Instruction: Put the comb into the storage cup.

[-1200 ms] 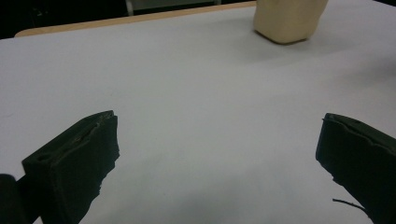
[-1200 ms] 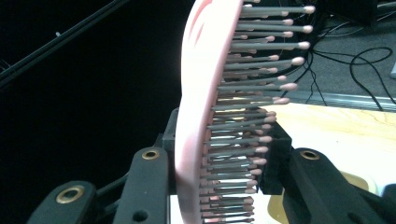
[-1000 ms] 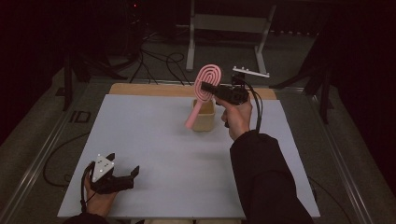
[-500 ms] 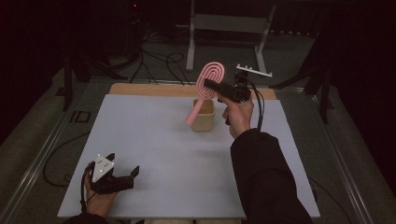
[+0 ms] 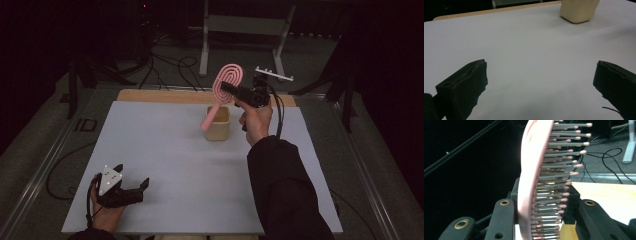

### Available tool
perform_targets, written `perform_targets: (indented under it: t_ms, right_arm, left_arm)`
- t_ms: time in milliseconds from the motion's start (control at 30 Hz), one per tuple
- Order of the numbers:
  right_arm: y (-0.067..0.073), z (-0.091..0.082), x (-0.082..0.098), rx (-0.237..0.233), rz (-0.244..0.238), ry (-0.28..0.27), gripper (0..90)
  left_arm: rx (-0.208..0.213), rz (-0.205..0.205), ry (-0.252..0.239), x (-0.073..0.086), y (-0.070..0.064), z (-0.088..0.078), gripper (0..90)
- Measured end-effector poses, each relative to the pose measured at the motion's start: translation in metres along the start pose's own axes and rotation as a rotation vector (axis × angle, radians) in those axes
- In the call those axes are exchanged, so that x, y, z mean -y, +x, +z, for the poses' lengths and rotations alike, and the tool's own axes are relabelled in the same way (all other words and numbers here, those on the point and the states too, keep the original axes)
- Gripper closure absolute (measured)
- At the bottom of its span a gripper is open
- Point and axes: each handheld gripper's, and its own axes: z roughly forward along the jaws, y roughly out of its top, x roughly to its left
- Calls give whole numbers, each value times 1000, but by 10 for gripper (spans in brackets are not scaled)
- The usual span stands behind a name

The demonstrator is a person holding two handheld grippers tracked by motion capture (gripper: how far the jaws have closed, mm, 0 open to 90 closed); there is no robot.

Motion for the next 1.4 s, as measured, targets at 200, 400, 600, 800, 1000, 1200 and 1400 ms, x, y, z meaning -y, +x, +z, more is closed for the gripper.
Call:
perform_targets:
  t_ms: [200,400,600,800,1000,1200,1400]
  right_arm:
    - [1,1,-3,6,-2,-7,636]
    - [0,1,-6,11,-6,-17,637]
    - [-1,1,-8,22,-4,-29,637]
    - [-5,2,-9,31,8,-38,637]
    - [-7,3,-9,40,10,-48,636]
    - [-10,4,-9,54,6,-55,637]
    - [-12,4,-9,65,8,-59,636]
  left_arm:
    - [1,-1,-1,0,0,0,1]
    - [2,-1,-1,0,1,-1,1]
    - [2,-2,-1,0,1,-1,1]
    - [3,-1,0,0,0,0,1]
    - [3,0,1,0,1,-1,1]
    - [3,-1,-1,0,1,-1,1]
    - [2,-2,-1,0,1,-1,1]
